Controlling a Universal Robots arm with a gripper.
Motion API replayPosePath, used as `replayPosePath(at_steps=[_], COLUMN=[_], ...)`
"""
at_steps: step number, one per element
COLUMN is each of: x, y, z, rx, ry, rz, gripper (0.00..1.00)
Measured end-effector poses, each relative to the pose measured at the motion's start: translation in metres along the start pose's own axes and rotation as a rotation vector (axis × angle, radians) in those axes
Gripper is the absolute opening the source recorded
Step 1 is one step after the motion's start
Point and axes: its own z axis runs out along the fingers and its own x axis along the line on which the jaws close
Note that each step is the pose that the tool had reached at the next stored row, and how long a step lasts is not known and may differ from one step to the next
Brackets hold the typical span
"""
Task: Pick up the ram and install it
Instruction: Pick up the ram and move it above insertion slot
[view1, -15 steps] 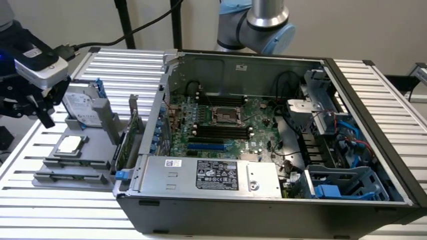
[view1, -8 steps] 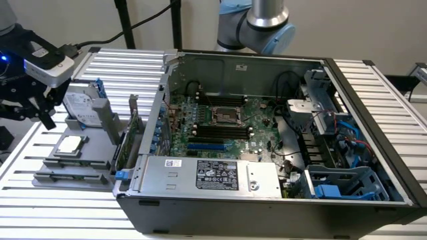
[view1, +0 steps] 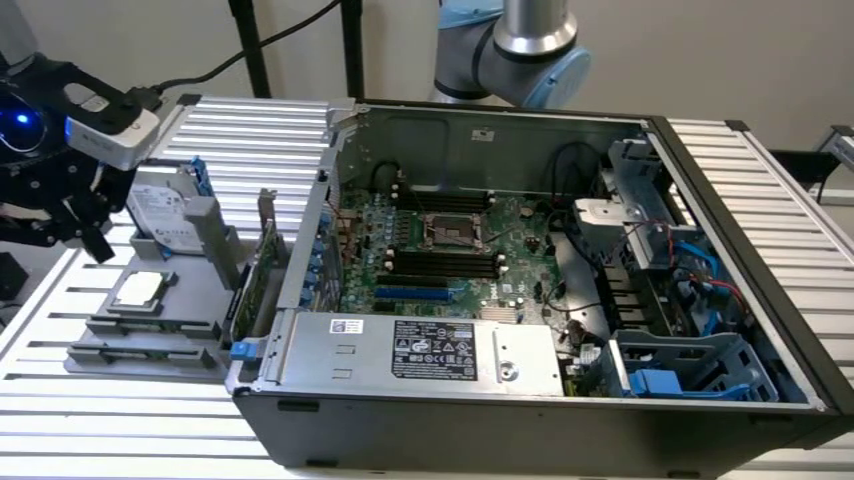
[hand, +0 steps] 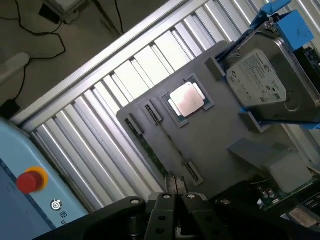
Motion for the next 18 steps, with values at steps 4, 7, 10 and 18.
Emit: replayPosePath(at_steps=[4,7,10,18], x=[0.0000,-0.0001,-0.0001,-0.0002], y=[-0.0001,0.0000,-0.0001,-0.0001], z=[0.0020,0.0036,0.0050,0.0076], rx=[0.0002,0.0003,0.0006,0.0048], ry=[0.0022,0.0041,0.0059,0.0082], rz=[-0.072,-0.128,-0.182,-0.327], gripper=[0.11,0.11,0.11,0.11])
